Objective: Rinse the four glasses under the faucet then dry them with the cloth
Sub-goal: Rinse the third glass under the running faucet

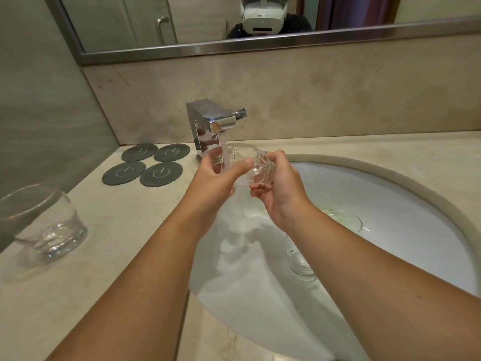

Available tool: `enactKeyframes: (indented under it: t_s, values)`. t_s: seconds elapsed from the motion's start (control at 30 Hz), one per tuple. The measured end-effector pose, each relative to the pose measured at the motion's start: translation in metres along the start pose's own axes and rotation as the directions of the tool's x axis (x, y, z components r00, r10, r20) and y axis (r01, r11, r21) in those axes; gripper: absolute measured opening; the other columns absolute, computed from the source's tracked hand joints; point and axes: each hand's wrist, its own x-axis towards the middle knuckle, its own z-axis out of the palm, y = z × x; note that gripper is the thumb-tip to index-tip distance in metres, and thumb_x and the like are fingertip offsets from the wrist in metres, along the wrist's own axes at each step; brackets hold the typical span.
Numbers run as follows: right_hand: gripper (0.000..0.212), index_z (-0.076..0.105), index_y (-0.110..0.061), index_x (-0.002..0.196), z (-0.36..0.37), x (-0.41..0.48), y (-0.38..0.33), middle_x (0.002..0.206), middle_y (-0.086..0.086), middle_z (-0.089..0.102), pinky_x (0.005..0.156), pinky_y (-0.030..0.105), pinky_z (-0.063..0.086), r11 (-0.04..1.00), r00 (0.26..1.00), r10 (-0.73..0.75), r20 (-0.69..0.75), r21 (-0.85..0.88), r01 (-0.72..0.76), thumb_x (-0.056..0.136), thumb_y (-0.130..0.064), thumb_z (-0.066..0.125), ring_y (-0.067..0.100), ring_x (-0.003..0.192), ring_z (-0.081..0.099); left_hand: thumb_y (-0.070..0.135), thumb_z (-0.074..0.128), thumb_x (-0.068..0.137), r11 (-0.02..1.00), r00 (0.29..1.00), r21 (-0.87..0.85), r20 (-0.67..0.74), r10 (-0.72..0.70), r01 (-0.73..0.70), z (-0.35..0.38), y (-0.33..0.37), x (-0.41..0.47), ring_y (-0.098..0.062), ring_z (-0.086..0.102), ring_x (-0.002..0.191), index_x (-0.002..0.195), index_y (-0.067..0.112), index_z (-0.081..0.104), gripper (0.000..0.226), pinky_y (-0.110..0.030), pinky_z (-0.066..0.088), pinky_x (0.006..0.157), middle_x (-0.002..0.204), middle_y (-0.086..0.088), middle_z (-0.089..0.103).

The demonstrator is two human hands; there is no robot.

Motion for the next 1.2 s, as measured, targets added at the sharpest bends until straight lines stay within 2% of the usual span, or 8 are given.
enactKeyframes:
  t_s: [0.23, 0.4, 0.57, 0.7, 0.83, 0.97, 1.1, 1.2]
  values:
    - [0.035, 0.069, -0.003, 0.115, -0.0002, 0.0017, 0.0030, 0.093, 0.013, 0.064, 0.053, 0.031, 0.050, 0.997, 0.998, -0.030, 0.051, -0.071, 0.034, 0.094, -0.027, 0.054, 0.021, 0.063, 0.059, 0.046, 0.091, 0.081, 1.000, 0.994, 0.018, -0.111, 0.019, -0.018, -0.0010, 0.0033, -0.0008, -0.011, 0.070, 0.116, 0.135, 0.030, 0.052, 0.068, -0.026, 0.057, 0.077, 0.139, 0.003, 0.064]
    - [0.049, 0.074, -0.014, 0.115, -0.0005, -0.0005, 0.0025, 0.084, 0.002, 0.070, 0.047, 0.028, 0.041, 0.989, 0.994, 0.106, 0.041, -0.104, -0.101, 0.101, -0.059, 0.058, 0.017, 0.053, 0.055, 0.045, 0.086, 0.066, 0.991, 0.990, 0.080, -0.076, 0.115, -0.109, -0.0017, 0.0022, -0.0021, -0.007, 0.071, 0.117, 0.134, 0.039, 0.057, 0.074, -0.035, 0.059, 0.095, 0.130, 0.010, 0.071]
    - [0.030, 0.069, -0.010, 0.107, 0.0006, -0.0007, 0.0016, 0.077, 0.008, 0.064, 0.044, 0.027, 0.037, 0.998, 0.997, 0.066, 0.041, -0.014, -0.065, 0.102, -0.039, 0.059, 0.016, 0.048, 0.048, 0.027, 0.081, 0.069, 0.992, 0.994, 0.062, -0.007, 0.113, -0.113, -0.0004, 0.0005, -0.0022, -0.010, 0.073, 0.116, 0.136, 0.034, 0.058, 0.071, -0.041, 0.057, 0.105, 0.129, 0.008, 0.072]
    - [0.022, 0.068, -0.011, 0.102, -0.0008, 0.0027, 0.0026, 0.079, 0.010, 0.058, 0.048, 0.029, 0.038, 1.000, 1.000, -0.008, 0.008, -0.028, 0.009, 0.097, -0.032, 0.063, 0.018, 0.052, 0.049, 0.056, 0.086, 0.073, 0.999, 0.999, 0.036, 0.031, 0.023, -0.024, 0.0022, 0.0024, -0.0041, -0.005, 0.068, 0.121, 0.145, 0.034, 0.051, 0.082, -0.035, 0.055, 0.098, 0.133, 0.013, 0.071]
    - [0.024, 0.070, -0.013, 0.111, -0.0017, 0.0038, 0.0042, 0.092, 0.007, 0.064, 0.050, 0.028, 0.042, 0.994, 0.997, -0.082, 0.009, -0.077, 0.082, 0.092, -0.028, 0.068, 0.020, 0.070, 0.056, 0.073, 0.082, 0.066, 0.999, 0.998, 0.024, -0.040, -0.045, 0.046, 0.0031, 0.0054, -0.0064, -0.016, 0.070, 0.112, 0.154, 0.026, 0.043, 0.107, -0.026, 0.057, 0.077, 0.137, 0.007, 0.065]
    - [0.041, 0.071, -0.011, 0.122, -0.0010, 0.0053, 0.0052, 0.102, 0.005, 0.071, 0.053, 0.029, 0.047, 0.996, 0.998, -0.060, 0.028, -0.066, 0.062, 0.091, -0.039, 0.069, 0.019, 0.081, 0.063, 0.049, 0.089, 0.071, 0.999, 0.996, -0.039, -0.084, -0.015, 0.012, 0.0017, 0.0046, -0.0023, -0.014, 0.072, 0.118, 0.146, 0.026, 0.049, 0.088, -0.027, 0.060, 0.075, 0.141, 0.002, 0.064]
    - [0.056, 0.074, -0.015, 0.122, -0.0012, 0.0031, 0.0030, 0.094, 0.004, 0.069, 0.052, 0.029, 0.042, 0.994, 0.997, 0.072, 0.035, -0.086, -0.069, 0.096, -0.064, 0.063, 0.015, 0.058, 0.056, 0.034, 0.091, 0.075, 0.997, 0.996, -0.062, -0.072, 0.049, -0.053, -0.0006, 0.0015, -0.0002, -0.009, 0.074, 0.112, 0.145, 0.032, 0.050, 0.082, -0.033, 0.061, 0.084, 0.133, 0.001, 0.069]
    - [0.051, 0.072, -0.009, 0.122, -0.0024, 0.0018, 0.0041, 0.095, 0.008, 0.069, 0.049, 0.029, 0.040, 0.994, 0.996, 0.077, 0.035, -0.080, -0.074, 0.098, -0.054, 0.066, 0.015, 0.051, 0.051, 0.031, 0.087, 0.065, 0.998, 0.997, -0.013, -0.027, 0.069, -0.069, -0.0013, -0.0005, 0.0005, -0.015, 0.073, 0.119, 0.142, 0.036, 0.053, 0.084, -0.037, 0.061, 0.092, 0.132, 0.005, 0.071]
